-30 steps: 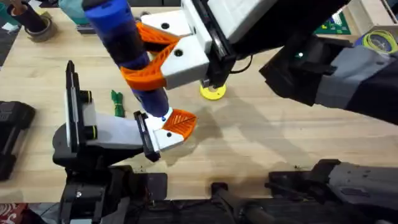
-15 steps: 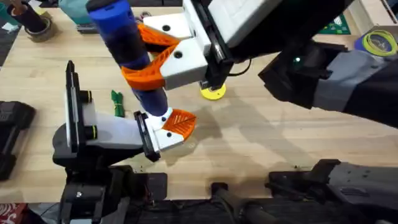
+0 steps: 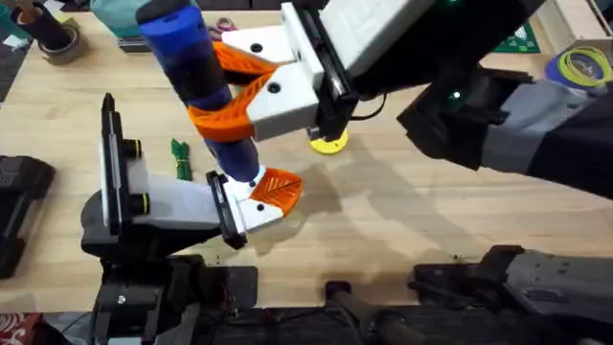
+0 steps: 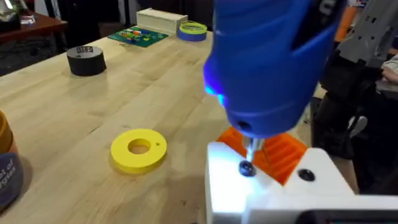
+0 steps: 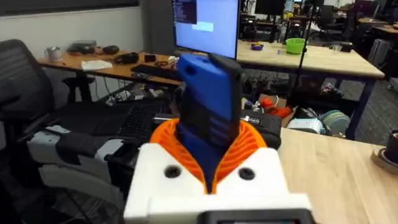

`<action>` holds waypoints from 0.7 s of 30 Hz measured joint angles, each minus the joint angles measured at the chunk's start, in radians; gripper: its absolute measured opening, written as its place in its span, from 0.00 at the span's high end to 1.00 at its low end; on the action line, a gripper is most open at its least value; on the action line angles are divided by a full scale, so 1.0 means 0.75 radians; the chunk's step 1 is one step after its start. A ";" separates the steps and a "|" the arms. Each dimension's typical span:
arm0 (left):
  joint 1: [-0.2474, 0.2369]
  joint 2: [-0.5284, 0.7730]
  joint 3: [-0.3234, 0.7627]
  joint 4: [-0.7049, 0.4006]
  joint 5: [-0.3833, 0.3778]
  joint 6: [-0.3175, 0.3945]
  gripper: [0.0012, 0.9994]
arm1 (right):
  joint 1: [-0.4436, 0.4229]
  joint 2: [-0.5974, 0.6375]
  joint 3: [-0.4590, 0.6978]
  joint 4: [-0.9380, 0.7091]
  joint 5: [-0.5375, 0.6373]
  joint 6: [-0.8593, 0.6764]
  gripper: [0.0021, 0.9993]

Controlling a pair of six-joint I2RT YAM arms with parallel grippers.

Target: Pick up the gripper from the table and insert it into the empty holder that is missing its gripper. Then pick up a screw, insert it into the mounting hole, and use the screwdriver to tighten it. Finally, clean up the table by picking up the vegetable and placing it into the bucket.

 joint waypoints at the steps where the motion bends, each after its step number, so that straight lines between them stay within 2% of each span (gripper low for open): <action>1: 0.000 0.000 0.000 0.000 0.000 0.000 1.00 | 0.000 0.000 0.000 0.000 0.000 0.001 0.98; 21: 0.000 0.000 0.000 0.000 0.000 0.000 1.00 | 0.000 0.000 -0.001 -0.049 0.001 -0.017 0.98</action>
